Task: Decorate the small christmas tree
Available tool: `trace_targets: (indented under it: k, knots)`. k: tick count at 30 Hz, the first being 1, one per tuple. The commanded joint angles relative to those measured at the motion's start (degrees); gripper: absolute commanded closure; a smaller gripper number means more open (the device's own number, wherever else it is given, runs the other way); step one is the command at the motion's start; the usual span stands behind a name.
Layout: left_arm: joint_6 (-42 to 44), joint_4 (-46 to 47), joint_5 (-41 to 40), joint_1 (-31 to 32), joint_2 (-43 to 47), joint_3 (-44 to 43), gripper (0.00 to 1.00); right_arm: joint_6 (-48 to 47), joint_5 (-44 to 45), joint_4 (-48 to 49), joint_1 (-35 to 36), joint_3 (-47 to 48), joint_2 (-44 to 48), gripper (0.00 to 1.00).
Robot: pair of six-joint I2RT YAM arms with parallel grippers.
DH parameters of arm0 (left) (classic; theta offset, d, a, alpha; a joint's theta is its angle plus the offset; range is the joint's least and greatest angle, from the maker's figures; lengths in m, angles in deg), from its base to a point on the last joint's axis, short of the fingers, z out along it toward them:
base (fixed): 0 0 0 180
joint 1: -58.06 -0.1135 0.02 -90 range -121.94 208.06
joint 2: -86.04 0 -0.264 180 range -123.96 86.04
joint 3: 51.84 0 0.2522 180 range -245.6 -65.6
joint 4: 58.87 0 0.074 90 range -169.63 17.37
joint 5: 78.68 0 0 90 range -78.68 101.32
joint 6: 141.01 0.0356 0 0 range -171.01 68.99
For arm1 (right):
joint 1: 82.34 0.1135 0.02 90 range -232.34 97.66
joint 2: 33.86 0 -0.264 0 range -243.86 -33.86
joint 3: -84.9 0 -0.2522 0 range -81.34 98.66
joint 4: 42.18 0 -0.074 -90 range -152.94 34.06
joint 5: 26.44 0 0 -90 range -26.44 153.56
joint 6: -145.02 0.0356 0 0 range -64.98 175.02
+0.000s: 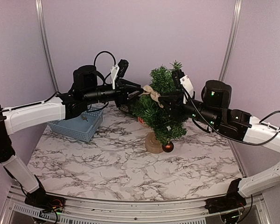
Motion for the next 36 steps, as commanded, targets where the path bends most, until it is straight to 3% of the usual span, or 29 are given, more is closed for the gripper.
trace_targets:
  k: [1, 14, 36]
  knots:
    - [-0.24, 1.61, 1.22, 0.32, -1.37, -3.02, 0.73, 0.02, 8.18, -0.96, 0.40, 2.57, -0.25, 0.76]
    - [-2.33, 1.50, 0.07, 0.47, -4.17, -6.31, 0.76, 0.71, 16.18, -3.49, 0.46, 3.98, -2.26, 0.80]
    - [-2.93, -3.42, -6.06, 3.17, -8.32, -9.24, 0.76, 0.79, 15.89, -6.13, 0.44, 4.03, -2.26, 0.81]
